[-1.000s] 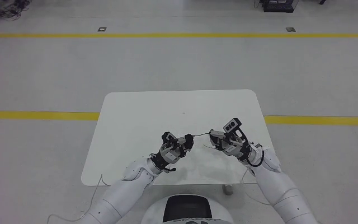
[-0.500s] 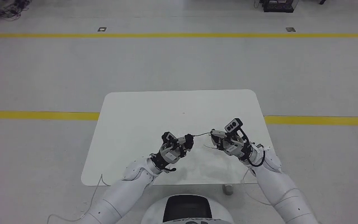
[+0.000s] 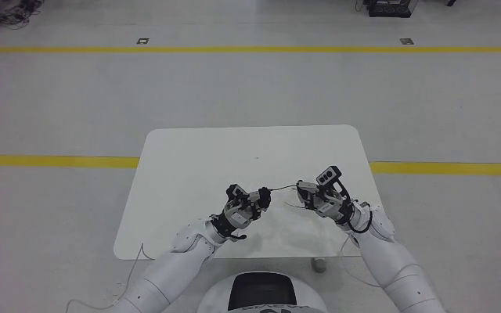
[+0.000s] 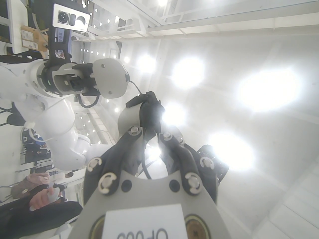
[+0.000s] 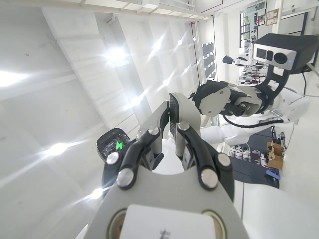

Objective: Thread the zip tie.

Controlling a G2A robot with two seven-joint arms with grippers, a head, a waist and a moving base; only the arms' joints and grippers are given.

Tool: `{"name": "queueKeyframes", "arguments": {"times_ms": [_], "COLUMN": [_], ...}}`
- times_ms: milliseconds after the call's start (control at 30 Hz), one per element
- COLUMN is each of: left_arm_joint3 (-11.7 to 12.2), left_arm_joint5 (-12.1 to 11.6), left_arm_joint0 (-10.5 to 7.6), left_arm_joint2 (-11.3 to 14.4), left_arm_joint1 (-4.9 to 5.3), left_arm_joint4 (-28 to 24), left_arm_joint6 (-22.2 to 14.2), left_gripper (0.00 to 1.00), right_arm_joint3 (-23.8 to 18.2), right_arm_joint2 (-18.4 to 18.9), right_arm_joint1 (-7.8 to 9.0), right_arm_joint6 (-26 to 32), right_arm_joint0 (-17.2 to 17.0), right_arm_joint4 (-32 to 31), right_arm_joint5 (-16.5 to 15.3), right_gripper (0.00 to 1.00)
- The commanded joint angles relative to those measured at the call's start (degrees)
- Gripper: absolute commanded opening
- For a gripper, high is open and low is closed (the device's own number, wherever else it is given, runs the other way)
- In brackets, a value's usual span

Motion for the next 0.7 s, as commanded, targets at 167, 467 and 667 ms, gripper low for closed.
{"name": "queueKeyframes", "arguments": {"times_ms": [167, 467, 667], "left_arm_joint3": [0.0, 0.0, 0.0], "left_arm_joint5": [0.0, 0.0, 0.0], "left_arm_joint0": [0.0, 0.0, 0.0], "left_arm_joint2": [0.0, 0.0, 0.0], "left_arm_joint1": [0.0, 0.0, 0.0], "left_arm_joint4": [0.0, 0.0, 0.0], "left_arm_joint6": [0.0, 0.0, 0.0], "left_gripper": [0.0, 0.0, 0.0], "right_arm_joint3": [0.0, -0.1, -0.3], "right_arm_joint2": [0.4, 0.7, 0.9], "right_arm_joint1": [0.02, 0.02, 0.02], "right_arm_joint6": [0.0, -0.4, -0.6], "right_arm_joint0": [-0.3, -0.7, -0.9], "right_arm_joint4": [0.0, 0.0, -0.1], "right_arm_joint5": [-0.2, -0.1, 0.0], "right_gripper": [0.0, 0.0, 0.0]}}
